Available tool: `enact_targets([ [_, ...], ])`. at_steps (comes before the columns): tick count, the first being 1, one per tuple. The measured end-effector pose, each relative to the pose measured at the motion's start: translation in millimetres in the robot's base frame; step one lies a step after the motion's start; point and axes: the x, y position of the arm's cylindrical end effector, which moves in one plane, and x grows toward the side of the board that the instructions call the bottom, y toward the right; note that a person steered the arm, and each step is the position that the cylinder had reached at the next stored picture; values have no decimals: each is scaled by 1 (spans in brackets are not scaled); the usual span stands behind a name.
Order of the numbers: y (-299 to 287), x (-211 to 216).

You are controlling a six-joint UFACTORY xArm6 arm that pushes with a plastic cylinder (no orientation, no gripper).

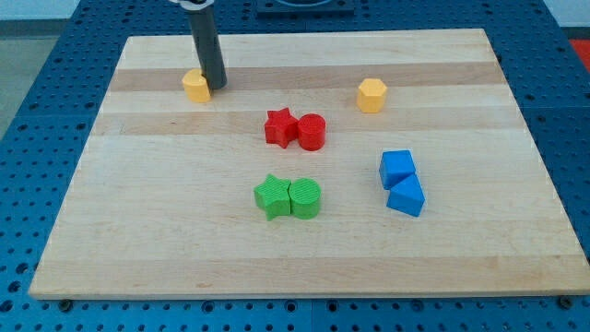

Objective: Slightly push the yellow heart to the right of the board

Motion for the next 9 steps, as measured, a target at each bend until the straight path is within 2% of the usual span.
enact_targets([
  [1, 15, -31],
  [2, -16, -60],
  [3, -65, -49],
  [4, -74, 2],
  [5, -75, 98],
  [6, -94, 110],
  [7, -116, 31],
  [8, -107, -65],
  [9, -32, -54],
])
